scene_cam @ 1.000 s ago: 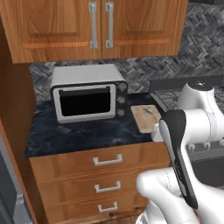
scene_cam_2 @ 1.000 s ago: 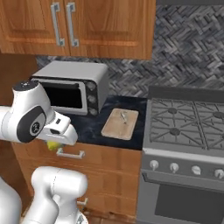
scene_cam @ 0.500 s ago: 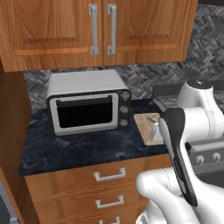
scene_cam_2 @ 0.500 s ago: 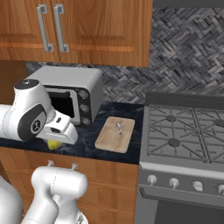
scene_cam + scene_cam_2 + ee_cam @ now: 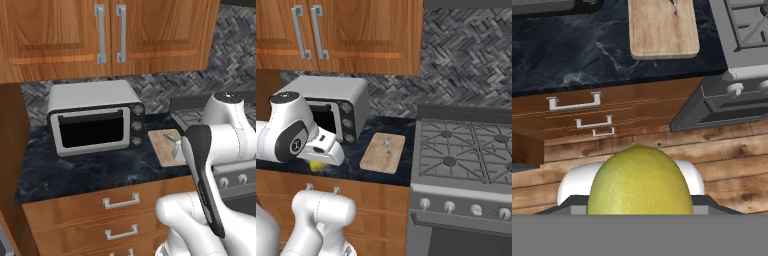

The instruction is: Retrieve a lemon from the fridge and place it on the cutting board with the fish.

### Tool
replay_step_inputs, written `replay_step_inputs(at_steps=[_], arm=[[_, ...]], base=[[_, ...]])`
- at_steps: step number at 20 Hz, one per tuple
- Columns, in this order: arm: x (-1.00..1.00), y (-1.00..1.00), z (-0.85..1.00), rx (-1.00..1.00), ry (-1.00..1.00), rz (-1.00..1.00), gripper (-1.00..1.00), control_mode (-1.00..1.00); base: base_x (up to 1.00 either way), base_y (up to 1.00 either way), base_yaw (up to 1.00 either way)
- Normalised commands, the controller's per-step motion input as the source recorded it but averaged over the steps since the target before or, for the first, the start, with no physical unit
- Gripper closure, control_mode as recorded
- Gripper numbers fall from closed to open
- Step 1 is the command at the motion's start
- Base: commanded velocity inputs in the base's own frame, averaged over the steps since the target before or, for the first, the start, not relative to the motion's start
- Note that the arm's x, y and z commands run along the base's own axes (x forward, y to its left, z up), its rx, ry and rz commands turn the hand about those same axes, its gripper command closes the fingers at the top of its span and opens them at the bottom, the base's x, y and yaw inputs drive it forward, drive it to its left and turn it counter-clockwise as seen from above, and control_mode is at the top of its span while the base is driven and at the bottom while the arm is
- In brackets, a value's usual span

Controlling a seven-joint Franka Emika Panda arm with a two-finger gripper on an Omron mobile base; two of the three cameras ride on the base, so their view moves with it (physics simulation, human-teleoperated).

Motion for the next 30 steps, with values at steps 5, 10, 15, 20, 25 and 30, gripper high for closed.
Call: replay_step_inputs(at_steps=[5, 10, 15, 20, 25, 30], arm=[[0.0, 0.0, 0.0, 0.0, 0.0, 0.0, 1.0, 1.0], [0.0, 0.0, 0.0, 0.0, 0.0, 0.0, 1.0, 1.0], [0.0, 0.0, 0.0, 0.0, 0.0, 0.0, 1.0, 1.0], [0.0, 0.0, 0.0, 0.0, 0.0, 0.0, 1.0, 1.0], [0.12, 0.0, 0.0, 0.0, 0.0, 0.0, 1.0, -1.0], [0.73, 0.0, 0.0, 0.0, 0.01, 0.08, 1.0, -1.0]], base=[[0.09, -0.57, -0.01], [0.0, -0.31, -0.01], [0.1, 0.0, 0.0], [0.13, 0.0, 0.0], [0.08, 0.0, 0.0], [0.0, 0.0, 0.0]])
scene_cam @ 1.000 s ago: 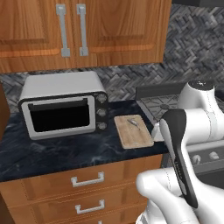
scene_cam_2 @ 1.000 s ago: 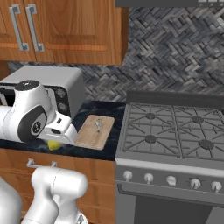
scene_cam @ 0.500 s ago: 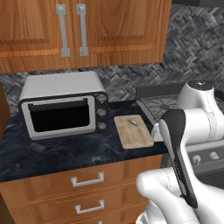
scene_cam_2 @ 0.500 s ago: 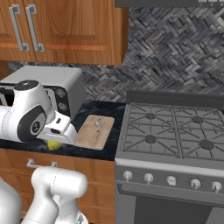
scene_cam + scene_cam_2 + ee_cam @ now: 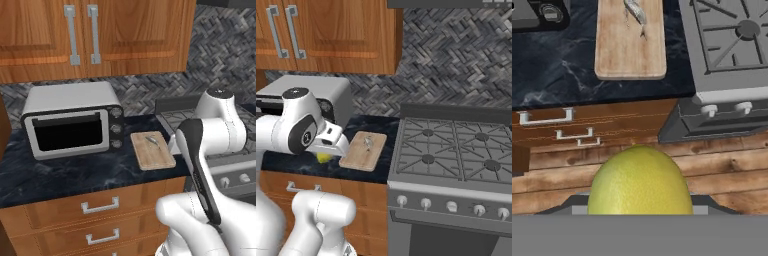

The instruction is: Retrieve a lemon from the fridge and place it on the cutting board with the fish.

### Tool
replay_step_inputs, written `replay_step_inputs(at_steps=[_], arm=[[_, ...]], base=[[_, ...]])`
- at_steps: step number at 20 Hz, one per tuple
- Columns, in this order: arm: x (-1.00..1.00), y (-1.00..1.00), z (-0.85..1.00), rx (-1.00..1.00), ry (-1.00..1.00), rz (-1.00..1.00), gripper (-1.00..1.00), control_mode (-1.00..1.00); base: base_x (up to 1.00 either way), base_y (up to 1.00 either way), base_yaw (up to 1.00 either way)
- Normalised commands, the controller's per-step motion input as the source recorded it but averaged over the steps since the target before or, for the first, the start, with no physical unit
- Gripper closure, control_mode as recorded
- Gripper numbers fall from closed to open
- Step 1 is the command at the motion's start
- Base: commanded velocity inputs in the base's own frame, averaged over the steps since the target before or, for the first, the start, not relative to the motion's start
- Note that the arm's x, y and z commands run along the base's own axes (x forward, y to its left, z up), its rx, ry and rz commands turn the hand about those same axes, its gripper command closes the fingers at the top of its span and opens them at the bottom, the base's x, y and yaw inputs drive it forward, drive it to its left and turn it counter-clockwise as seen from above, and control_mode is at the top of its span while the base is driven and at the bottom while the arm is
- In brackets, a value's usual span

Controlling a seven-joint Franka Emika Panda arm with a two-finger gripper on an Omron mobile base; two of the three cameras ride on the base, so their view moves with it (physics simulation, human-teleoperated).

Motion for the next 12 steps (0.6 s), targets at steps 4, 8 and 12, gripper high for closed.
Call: replay_step_inputs(at_steps=[4, 8, 12], arm=[[0.83, 0.0, -0.01, 0.0, 0.02, 0.14, 1.0, -1.0], [0.64, 0.0, -0.26, 0.0, 0.03, 0.24, 1.0, -1.0], [0.63, 0.05, -0.38, -0.01, 0.0, 0.26, 1.0, -1.0]], base=[[0.0, 0.0, 0.0], [0.0, 0.0, 0.0], [0.0, 0.0, 0.0]])
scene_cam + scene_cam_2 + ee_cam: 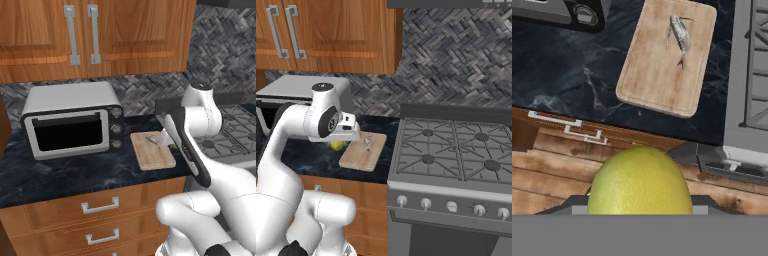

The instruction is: Retrieve a lemon from the fridge and place it on the cutting board with the fish.

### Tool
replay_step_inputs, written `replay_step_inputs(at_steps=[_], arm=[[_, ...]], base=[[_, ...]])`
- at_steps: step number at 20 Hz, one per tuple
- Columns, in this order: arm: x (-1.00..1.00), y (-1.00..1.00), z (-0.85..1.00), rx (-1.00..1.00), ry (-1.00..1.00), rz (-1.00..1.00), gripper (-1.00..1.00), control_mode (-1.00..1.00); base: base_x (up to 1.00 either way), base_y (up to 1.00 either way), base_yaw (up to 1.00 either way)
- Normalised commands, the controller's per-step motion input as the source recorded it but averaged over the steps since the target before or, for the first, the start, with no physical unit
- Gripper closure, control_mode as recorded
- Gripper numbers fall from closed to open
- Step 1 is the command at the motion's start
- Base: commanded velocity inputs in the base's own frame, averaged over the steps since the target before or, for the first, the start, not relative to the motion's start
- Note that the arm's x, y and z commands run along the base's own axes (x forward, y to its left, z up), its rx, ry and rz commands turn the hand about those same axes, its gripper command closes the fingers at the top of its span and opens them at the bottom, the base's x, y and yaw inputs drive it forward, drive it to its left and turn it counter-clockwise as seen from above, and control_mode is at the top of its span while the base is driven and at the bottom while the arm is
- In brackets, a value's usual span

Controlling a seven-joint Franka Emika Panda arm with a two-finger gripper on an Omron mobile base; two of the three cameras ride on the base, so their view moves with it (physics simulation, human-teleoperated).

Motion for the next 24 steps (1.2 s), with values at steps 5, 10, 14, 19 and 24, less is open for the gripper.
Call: replay_step_inputs(at_steps=[5, 10, 14, 19, 24], arm=[[0.51, 0.02, -0.55, -0.01, -0.03, 0.14, 1.0, -1.0], [0.52, 0.06, -0.37, -0.02, 0.0, 0.04, 1.0, -1.0], [0.76, 0.0, -0.13, 0.0, 0.06, 0.0, 1.0, -1.0], [0.5, 0.0, -0.23, 0.0, 0.0, 0.0, 1.0, -1.0], [0.4, 0.0, -0.26, -0.01, 0.0, 0.0, 1.0, -1.0]], base=[[0.0, 0.0, 0.0], [0.0, 0.0, 0.0], [0.0, 0.0, 0.0], [0.0, 0.0, 0.0], [0.0, 0.0, 0.0]])
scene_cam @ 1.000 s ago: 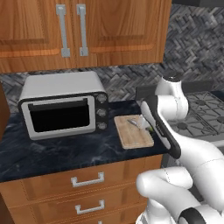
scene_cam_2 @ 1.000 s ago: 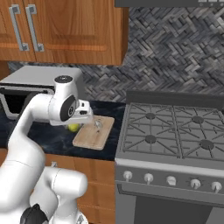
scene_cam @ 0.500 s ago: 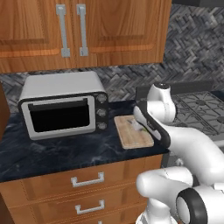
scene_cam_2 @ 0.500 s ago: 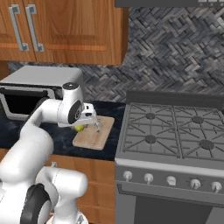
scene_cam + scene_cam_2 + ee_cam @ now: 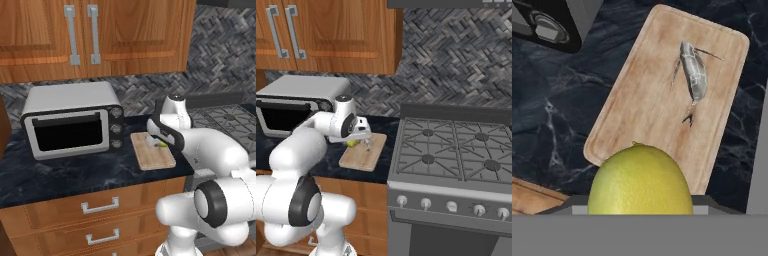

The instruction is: Retrieve a lemon from the fridge and place it on the cutting board with the fish.

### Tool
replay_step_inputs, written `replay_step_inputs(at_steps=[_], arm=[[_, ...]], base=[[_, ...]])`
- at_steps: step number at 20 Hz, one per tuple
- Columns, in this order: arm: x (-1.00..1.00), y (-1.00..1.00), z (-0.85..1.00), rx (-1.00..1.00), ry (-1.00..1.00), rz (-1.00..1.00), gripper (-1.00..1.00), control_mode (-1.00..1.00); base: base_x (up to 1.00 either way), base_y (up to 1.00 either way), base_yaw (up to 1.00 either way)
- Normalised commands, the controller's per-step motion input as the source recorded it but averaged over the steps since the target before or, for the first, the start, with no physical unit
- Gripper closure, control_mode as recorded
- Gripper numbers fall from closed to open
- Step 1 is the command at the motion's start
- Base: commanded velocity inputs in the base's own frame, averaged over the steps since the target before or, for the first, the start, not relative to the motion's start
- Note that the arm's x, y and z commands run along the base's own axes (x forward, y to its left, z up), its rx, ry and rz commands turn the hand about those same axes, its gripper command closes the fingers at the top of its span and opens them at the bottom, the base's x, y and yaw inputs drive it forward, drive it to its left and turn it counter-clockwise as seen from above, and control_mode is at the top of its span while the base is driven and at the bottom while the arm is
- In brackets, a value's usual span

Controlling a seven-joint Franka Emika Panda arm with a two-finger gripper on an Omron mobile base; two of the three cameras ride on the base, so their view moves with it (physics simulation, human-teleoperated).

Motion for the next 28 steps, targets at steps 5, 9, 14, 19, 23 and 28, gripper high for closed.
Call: replay_step_inputs(at_steps=[5, 9, 14, 19, 23, 28], arm=[[0.27, 0.0, -0.44, -0.05, 0.0, 0.0, 1.0, -1.0], [0.26, 0.0, -0.43, -0.04, 0.0, 0.0, 1.0, -1.0], [0.14, 0.0, -0.43, -0.04, 0.0, 0.0, 1.0, -1.0], [0.13, -0.05, -0.39, 0.0, -0.07, 0.0, 1.0, -1.0], [0.11, -0.03, -0.2, 0.0, -0.02, 0.0, 1.0, -1.0], [0.1, 0.0, -0.08, 0.0, 0.0, 0.0, -1.0, -1.0]], base=[[0.0, 0.0, 0.0], [0.0, 0.0, 0.0], [0.0, 0.0, 0.0], [0.0, 0.0, 0.0], [0.0, 0.0, 0.0], [0.0, 0.0, 0.0]])
